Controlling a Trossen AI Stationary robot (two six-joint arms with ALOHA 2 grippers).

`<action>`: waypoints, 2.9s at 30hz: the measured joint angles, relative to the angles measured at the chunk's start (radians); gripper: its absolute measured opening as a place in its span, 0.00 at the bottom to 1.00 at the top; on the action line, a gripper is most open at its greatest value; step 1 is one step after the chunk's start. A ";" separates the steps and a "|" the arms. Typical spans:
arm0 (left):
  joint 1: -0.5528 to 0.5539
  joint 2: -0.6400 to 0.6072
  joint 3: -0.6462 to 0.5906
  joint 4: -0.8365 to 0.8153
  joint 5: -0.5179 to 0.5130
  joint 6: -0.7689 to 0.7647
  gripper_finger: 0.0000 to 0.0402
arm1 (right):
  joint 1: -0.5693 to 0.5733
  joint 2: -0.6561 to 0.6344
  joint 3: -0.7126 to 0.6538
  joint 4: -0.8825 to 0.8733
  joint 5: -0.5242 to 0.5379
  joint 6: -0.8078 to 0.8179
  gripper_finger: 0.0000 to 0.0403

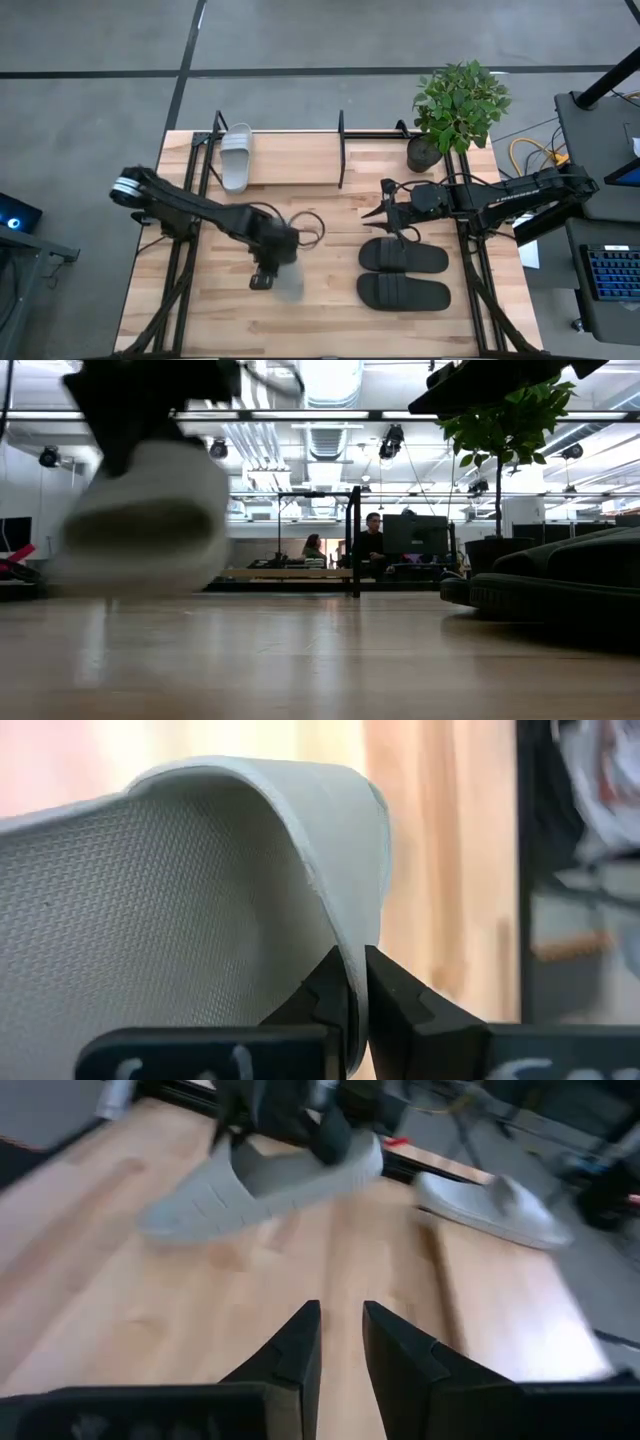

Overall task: Pick and place slides into the shelf
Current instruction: Put the gray slides on the shelf

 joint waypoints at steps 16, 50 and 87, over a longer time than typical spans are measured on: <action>0.000 -0.254 -0.001 0.121 -0.721 0.191 0.00 | 0.000 0.000 0.000 0.128 0.072 -0.022 0.17; 0.000 -0.254 -0.045 0.662 -1.092 0.569 0.00 | 0.000 0.054 0.000 0.595 0.116 -0.040 0.46; 0.002 -0.153 -0.053 0.927 -1.085 0.797 0.00 | 0.000 0.242 0.055 0.765 0.279 -0.042 0.43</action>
